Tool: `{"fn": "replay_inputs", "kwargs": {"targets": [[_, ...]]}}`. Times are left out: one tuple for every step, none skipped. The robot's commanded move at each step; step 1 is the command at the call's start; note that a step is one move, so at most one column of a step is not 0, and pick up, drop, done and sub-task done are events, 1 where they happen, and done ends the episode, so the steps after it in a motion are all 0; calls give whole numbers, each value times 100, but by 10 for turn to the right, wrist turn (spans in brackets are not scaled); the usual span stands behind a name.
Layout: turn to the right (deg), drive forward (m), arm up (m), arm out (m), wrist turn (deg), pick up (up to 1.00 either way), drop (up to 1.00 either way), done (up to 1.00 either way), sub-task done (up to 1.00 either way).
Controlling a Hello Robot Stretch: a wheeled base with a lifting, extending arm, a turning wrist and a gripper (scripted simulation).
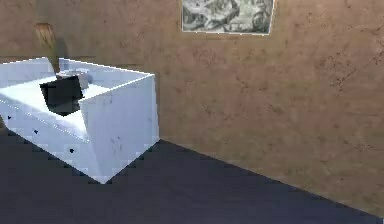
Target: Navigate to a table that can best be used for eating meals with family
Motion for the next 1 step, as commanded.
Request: {"fn": "replay_inputs", "kwargs": {"targets": [[-450, 0, 0, 0, 0, 0, 0, 0, 0]]}}
